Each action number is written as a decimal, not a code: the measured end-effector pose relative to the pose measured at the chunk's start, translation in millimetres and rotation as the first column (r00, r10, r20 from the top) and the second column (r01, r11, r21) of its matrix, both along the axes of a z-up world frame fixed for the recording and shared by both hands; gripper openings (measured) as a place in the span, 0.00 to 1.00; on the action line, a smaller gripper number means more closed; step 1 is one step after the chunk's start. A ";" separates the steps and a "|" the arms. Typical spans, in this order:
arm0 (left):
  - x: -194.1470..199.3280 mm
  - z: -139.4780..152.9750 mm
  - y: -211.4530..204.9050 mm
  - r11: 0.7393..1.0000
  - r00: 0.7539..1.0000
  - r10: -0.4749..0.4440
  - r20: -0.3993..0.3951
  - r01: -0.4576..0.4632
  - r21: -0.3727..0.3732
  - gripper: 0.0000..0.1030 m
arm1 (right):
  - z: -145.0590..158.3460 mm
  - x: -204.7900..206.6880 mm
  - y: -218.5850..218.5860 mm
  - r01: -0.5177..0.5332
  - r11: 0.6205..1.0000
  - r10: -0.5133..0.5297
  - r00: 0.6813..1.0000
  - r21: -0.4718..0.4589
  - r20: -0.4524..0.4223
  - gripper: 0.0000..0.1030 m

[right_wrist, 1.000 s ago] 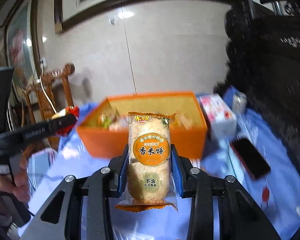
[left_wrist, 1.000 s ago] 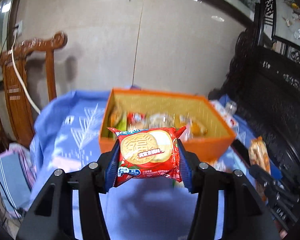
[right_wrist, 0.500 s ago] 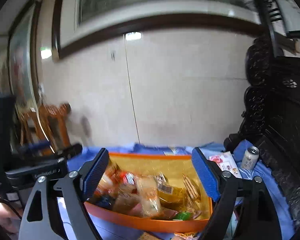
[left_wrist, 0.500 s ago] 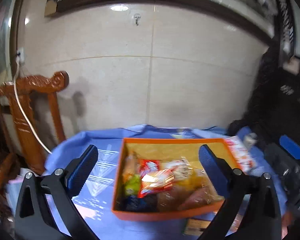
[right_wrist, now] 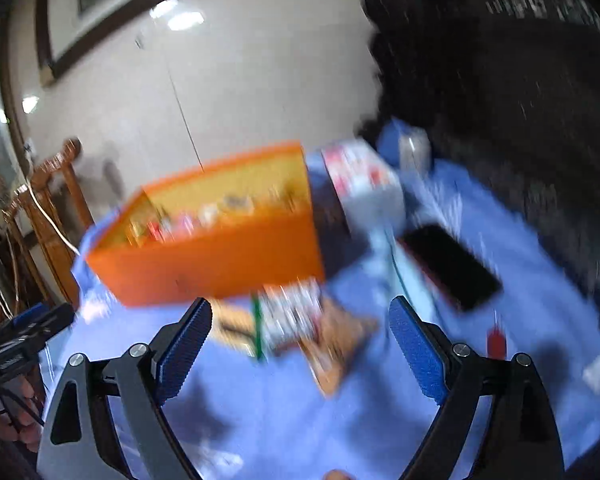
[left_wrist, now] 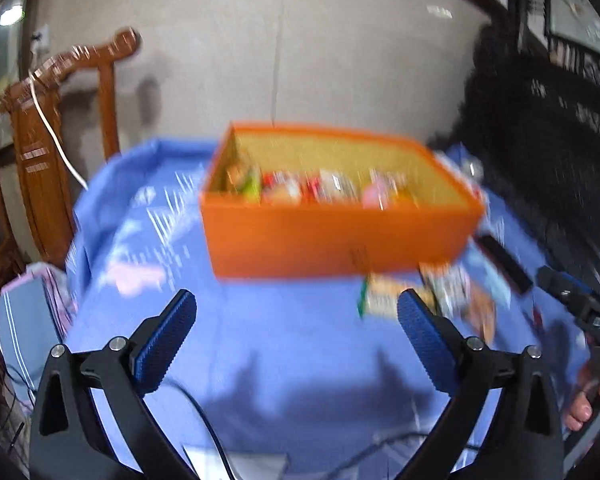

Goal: Organize snacks
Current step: 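Grasp the brown triangular snack bag with the right tool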

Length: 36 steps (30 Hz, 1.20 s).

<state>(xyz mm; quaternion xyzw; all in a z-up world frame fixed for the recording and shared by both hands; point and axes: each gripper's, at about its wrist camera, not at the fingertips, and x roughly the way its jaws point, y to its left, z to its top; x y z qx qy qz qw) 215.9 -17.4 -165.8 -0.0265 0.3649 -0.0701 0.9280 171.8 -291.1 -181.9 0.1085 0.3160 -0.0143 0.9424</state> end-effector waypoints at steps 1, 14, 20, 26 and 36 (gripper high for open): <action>-6.6 -7.7 -2.8 1.000 1.000 -0.014 -0.021 0.014 0.004 0.96 | -9.2 -2.2 -0.8 0.004 1.000 -0.004 1.000 -0.007 -0.021 0.88; -37.5 -35.4 -12.1 0.998 0.994 -0.058 -0.094 0.058 0.005 0.96 | -78.4 40.1 -6.2 0.019 0.999 -0.026 0.982 -0.039 -0.189 0.73; -30.7 -39.4 -8.1 0.999 0.992 -0.040 -0.116 0.041 0.003 0.96 | -91.0 63.3 -1.7 -0.005 0.997 -0.013 0.975 -0.078 -0.221 0.68; -28.1 -43.3 -4.2 1.000 0.991 -0.027 -0.129 0.027 -0.001 0.96 | -92.6 63.8 -2.4 -0.007 0.994 -0.016 0.977 -0.107 -0.213 0.33; -11.1 -42.2 -16.9 0.998 0.991 -0.067 -0.117 0.066 -0.013 0.96 | -76.9 0.2 5.4 -0.043 0.998 0.037 0.989 -0.040 -0.144 0.32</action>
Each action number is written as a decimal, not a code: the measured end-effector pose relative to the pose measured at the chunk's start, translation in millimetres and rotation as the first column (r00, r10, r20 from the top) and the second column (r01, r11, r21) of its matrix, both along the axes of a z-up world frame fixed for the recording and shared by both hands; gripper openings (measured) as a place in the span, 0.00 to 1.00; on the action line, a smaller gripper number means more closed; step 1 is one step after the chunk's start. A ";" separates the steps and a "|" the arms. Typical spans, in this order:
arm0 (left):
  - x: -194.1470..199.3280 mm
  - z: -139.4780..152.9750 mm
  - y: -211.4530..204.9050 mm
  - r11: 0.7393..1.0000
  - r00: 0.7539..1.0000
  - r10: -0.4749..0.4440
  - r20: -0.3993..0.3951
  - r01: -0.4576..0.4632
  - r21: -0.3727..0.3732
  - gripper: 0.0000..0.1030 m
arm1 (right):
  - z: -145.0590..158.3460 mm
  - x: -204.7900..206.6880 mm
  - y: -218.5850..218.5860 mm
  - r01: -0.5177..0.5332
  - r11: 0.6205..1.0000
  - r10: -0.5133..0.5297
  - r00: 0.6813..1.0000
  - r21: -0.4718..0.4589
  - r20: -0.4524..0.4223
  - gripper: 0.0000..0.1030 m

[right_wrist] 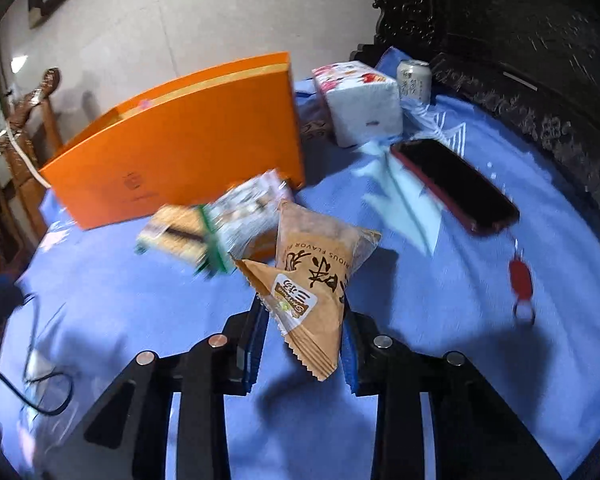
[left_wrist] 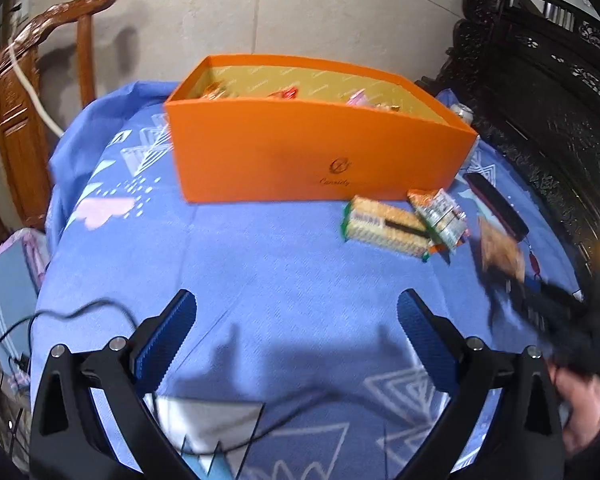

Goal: Organize snacks
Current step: 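Grasp the brown triangular snack bag with the right tool, then grasp the striped cracker pack with left while right holds the brown bag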

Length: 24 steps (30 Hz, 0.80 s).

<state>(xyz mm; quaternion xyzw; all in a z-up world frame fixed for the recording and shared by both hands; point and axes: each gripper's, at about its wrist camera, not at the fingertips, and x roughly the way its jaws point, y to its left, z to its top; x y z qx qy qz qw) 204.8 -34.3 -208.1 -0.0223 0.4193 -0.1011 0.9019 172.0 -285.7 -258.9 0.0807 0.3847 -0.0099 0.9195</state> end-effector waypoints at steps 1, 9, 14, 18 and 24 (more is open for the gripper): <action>5.3 2.3 -5.8 1.000 1.000 -0.025 0.009 0.025 -0.001 0.96 | -0.8 -6.6 1.5 -0.004 1.000 0.004 1.000 0.013 -0.002 0.32; 47.3 0.3 -75.8 0.926 0.921 -0.368 0.129 0.351 0.136 0.96 | -15.9 -40.6 7.0 -0.023 0.996 0.028 0.998 0.088 -0.057 0.32; 64.7 -15.9 -105.3 0.798 0.796 -0.597 0.100 0.577 0.174 0.96 | -11.8 -45.7 6.9 -0.035 0.994 0.041 0.998 0.106 -0.050 0.32; 76.2 -29.7 -118.7 0.713 0.714 -0.697 0.075 0.676 0.189 0.96 | -10.2 -44.8 5.7 -0.035 0.993 0.040 0.998 0.113 -0.045 0.32; 88.7 -55.0 -134.9 0.599 0.618 -0.786 0.021 0.752 0.276 0.96 | -12.9 -41.5 2.4 -0.022 0.990 0.033 0.997 0.141 -0.073 0.32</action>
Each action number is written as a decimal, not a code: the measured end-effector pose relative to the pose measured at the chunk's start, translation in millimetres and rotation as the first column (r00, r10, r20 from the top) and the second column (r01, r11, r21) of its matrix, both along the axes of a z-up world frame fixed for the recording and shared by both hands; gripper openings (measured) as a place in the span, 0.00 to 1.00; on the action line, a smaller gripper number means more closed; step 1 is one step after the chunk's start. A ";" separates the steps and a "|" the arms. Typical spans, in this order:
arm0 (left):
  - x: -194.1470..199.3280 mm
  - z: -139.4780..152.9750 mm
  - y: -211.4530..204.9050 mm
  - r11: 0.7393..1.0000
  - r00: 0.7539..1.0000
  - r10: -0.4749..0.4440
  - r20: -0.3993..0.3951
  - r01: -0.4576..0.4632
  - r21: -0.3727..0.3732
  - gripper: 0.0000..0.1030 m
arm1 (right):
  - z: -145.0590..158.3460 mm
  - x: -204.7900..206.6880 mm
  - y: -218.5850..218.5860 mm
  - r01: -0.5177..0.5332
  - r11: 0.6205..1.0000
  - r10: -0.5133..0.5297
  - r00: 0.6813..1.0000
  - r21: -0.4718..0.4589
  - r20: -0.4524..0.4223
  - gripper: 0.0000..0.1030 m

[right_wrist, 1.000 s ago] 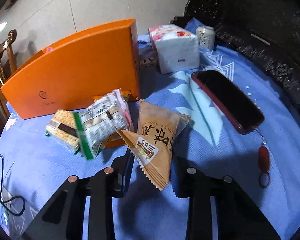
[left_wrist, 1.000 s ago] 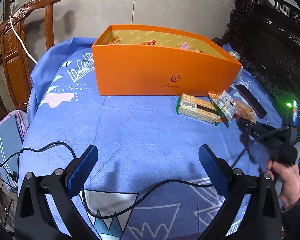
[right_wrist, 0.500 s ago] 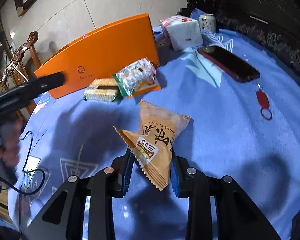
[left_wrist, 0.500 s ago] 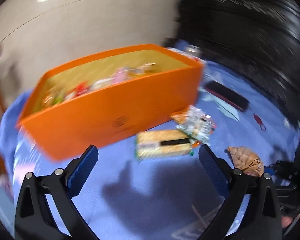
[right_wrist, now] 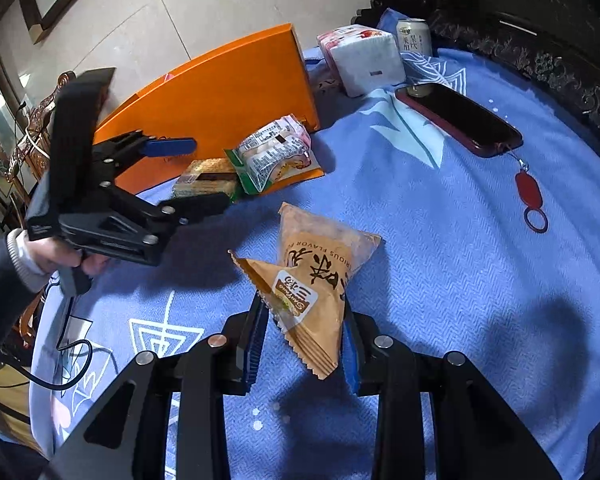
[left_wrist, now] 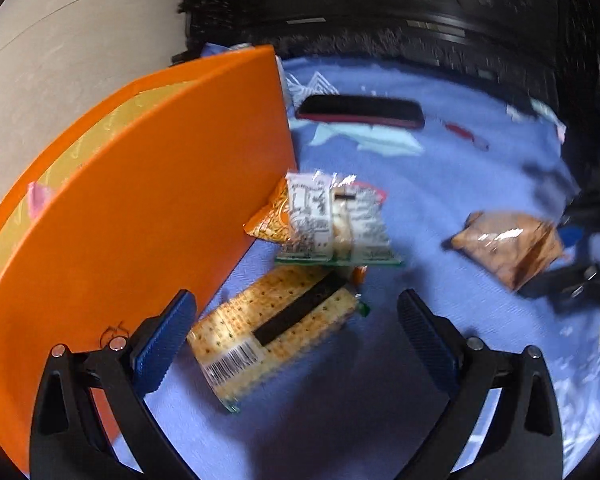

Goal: Organize snacks
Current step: 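Grasp the striped cracker pack with left while right holds the brown bag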

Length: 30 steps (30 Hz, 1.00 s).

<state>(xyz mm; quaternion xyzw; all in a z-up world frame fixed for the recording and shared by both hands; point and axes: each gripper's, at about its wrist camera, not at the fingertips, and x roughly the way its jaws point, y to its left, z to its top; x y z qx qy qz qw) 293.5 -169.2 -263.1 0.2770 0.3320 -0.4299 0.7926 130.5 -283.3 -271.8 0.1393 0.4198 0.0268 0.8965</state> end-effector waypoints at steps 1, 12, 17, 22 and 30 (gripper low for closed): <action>3.5 -2.6 -1.7 1.000 1.000 -0.007 0.002 0.007 0.008 0.96 | 0.0 0.7 -0.9 -0.001 1.000 0.001 1.000 0.003 0.000 0.32; -13.6 -10.0 9.2 0.998 0.997 -0.049 -0.056 0.051 0.028 0.87 | 1.9 1.3 0.5 0.001 1.000 -0.001 1.000 -0.001 0.008 0.34; -48.8 -10.6 15.4 0.998 1.000 -0.013 0.005 0.013 0.061 0.76 | 1.6 -1.4 3.0 -0.003 1.000 0.003 1.000 -0.010 0.015 0.34; -39.3 -13.2 11.3 0.992 0.991 0.123 -0.050 -0.124 -0.004 0.70 | -2.3 4.4 5.4 -0.004 0.999 0.004 1.000 -0.033 0.012 0.33; -38.6 -13.4 14.6 0.986 0.977 0.149 -0.154 -0.159 -0.054 0.45 | -3.6 13.7 6.8 0.011 1.000 -0.011 1.000 -0.027 -0.006 0.70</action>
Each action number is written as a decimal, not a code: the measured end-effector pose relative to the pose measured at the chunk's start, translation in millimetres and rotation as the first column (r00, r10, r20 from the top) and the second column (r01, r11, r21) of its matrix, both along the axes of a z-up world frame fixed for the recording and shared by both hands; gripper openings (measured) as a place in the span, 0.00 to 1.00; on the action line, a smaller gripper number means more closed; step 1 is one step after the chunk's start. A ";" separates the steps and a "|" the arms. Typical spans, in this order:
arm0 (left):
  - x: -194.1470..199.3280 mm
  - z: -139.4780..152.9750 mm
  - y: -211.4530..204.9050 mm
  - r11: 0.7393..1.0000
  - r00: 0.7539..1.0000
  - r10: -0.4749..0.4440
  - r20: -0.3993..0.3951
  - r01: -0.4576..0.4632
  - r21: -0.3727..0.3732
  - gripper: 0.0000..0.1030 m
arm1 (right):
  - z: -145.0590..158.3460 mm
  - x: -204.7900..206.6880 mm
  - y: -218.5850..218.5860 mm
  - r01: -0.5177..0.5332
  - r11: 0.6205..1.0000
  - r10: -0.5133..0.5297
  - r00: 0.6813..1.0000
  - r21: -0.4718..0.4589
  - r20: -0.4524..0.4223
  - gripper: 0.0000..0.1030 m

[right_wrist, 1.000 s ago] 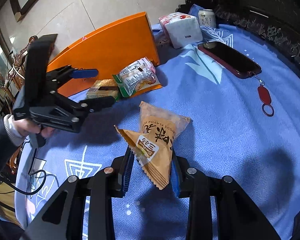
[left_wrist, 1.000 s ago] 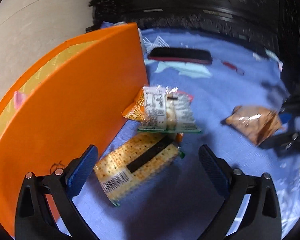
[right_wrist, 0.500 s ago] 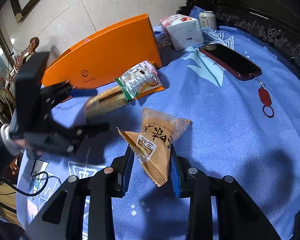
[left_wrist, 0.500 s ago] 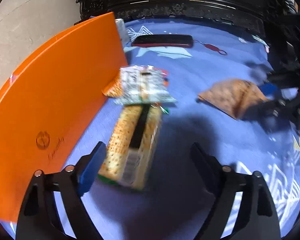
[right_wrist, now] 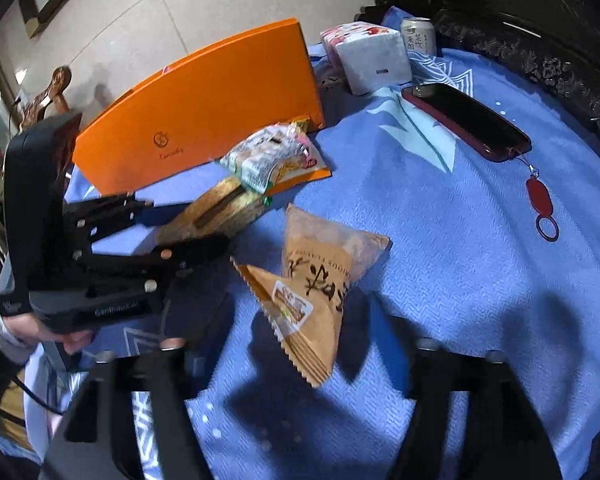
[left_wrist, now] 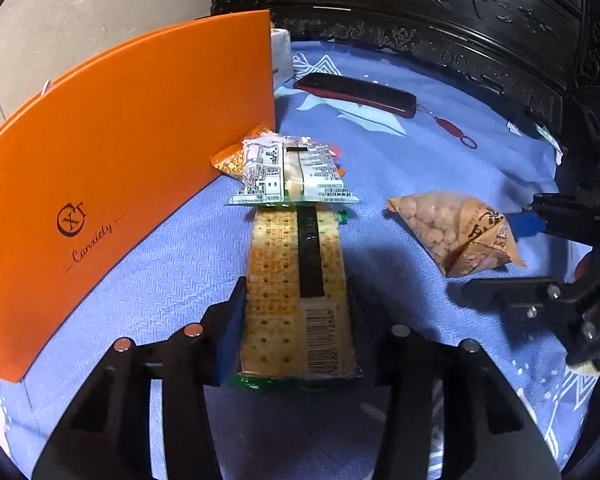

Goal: Organize snacks
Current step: 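Grasp the striped cracker pack with left while right holds the brown bag, then carry both snacks over the orange box and open both tools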

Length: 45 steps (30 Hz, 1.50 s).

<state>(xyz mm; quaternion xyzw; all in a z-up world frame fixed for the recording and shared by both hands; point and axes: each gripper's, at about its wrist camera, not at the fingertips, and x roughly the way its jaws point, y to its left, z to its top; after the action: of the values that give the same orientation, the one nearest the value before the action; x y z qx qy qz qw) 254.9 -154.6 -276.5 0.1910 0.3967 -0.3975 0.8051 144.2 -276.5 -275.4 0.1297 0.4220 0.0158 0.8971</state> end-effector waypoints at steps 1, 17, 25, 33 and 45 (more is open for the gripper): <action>0.4 -0.3 0.2 1.000 1.000 0.004 -0.003 -0.004 -0.002 0.45 | 0.7 2.0 0.7 0.003 1.000 -0.003 1.000 0.000 0.002 0.71; -23.9 18.8 27.2 0.991 0.992 0.121 -0.019 -0.122 -0.047 0.45 | 13.7 -9.9 2.0 0.019 1.000 -0.019 0.999 -0.015 0.039 0.38; -56.3 59.6 61.6 0.968 0.967 0.247 0.061 -0.243 -0.063 0.45 | 48.6 -19.0 22.6 -0.047 0.999 0.048 0.990 -0.009 0.130 0.38; -53.1 123.9 111.7 0.889 0.888 0.446 0.115 -0.424 -0.173 0.45 | 107.8 4.1 46.1 -0.134 0.989 0.148 0.953 -0.070 0.265 0.39; 25.3 205.6 142.3 0.772 0.758 0.627 0.181 -0.572 -0.279 0.45 | 189.8 94.8 52.8 -0.134 0.985 0.166 0.892 -0.105 0.421 0.39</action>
<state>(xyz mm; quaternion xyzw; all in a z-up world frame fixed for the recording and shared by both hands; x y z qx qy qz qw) 280.2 -12.3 -70.8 0.0199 0.2827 -0.1271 0.9505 239.0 -223.7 -85.6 0.0569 0.2239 0.0976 0.9680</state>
